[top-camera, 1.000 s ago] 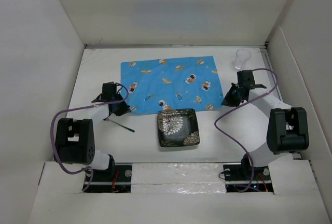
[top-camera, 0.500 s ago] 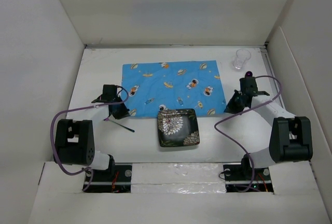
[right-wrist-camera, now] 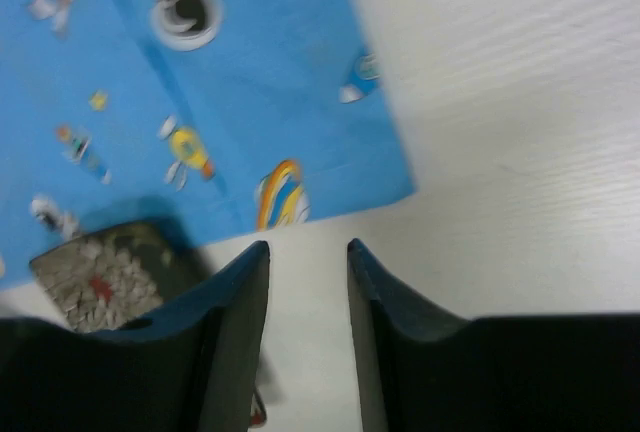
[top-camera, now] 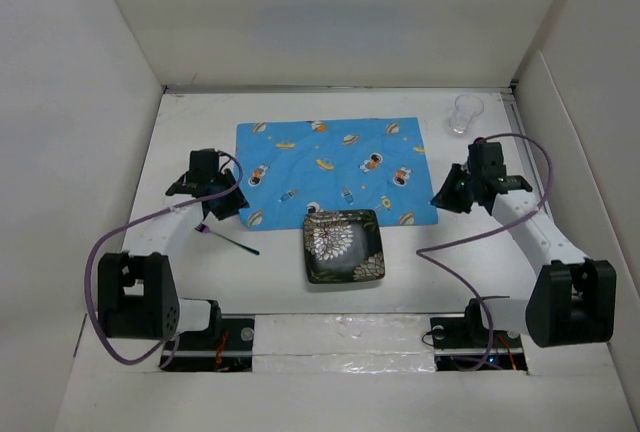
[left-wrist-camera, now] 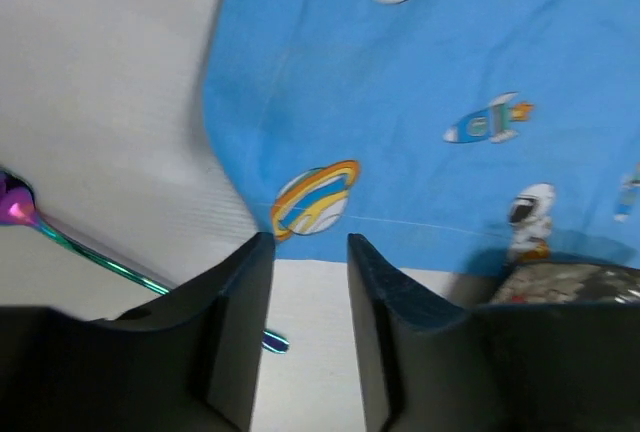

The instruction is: Set the dinner table for one person

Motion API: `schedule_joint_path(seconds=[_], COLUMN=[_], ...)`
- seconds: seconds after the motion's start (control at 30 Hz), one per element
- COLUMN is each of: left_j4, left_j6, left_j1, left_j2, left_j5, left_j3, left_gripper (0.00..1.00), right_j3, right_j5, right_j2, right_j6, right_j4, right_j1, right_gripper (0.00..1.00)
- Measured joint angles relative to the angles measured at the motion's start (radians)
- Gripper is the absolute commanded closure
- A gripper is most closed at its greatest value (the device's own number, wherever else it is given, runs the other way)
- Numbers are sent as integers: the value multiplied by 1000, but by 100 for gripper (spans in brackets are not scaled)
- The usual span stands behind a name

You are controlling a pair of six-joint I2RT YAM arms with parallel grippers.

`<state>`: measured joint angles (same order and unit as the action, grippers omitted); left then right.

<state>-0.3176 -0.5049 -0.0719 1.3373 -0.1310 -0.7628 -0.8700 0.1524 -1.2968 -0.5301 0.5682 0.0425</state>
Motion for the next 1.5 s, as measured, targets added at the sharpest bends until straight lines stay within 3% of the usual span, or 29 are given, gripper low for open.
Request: schedule_joint_path(seconds=[0.03,0.07,0.1,0.17,0.23,0.27,0.3,0.43,0.53,0.67,0.9,1.03,1.1,1.17,1.33,1.5], left_j4=[-10,-12,-15,-5,17,23,24,36,42,65,66,66,65,58,31,3], left_j6=[2,4,8,2,-2,-2,-3,5,17,32,111,137,150,158,165,168], left_j1=[0,0,0,0,0,0,0,-1,-6,-31,-246,-253,-252,-251,-251,-251], left_j2=[-25,-51,-77,-130,-171,-184,-190,-183,-158,-91,21,19,15,11,8,6], left_j5=[-6,-15,-31,-66,-108,-127,-143,-187,-198,-188,-61,-26,-5,14,53,69], left_j3=[-19,-40,-63,-114,-169,-200,-236,-372,-467,-574,-675,-654,-635,-615,-602,-604], left_gripper=[85,97,100,100,100,100,100,100,90,84,80,80,80,80,78,64], right_j3=[0,1,14,66,137,177,214,294,302,312,349,356,356,356,312,128], right_j5=[39,56,89,154,204,226,243,278,302,339,381,396,407,427,399,330], right_j2=[9,45,65,92,100,100,96,63,2,-107,-176,-220,-243,-251,-118,-9], right_j6=[14,22,25,22,-4,-17,-33,-69,-85,-107,-160,-191,-203,-211,-165,-95], right_j4=[-4,-5,-32,-92,-161,-190,-213,-279,-355,-457,-616,-686,-710,-716,-536,-241], right_j1=[4,42,80,167,251,284,309,349,358,358,365,388,397,398,411,388], right_gripper=[100,100,100,95,68,48,43,39,40,50,63,77,97,100,100,100])
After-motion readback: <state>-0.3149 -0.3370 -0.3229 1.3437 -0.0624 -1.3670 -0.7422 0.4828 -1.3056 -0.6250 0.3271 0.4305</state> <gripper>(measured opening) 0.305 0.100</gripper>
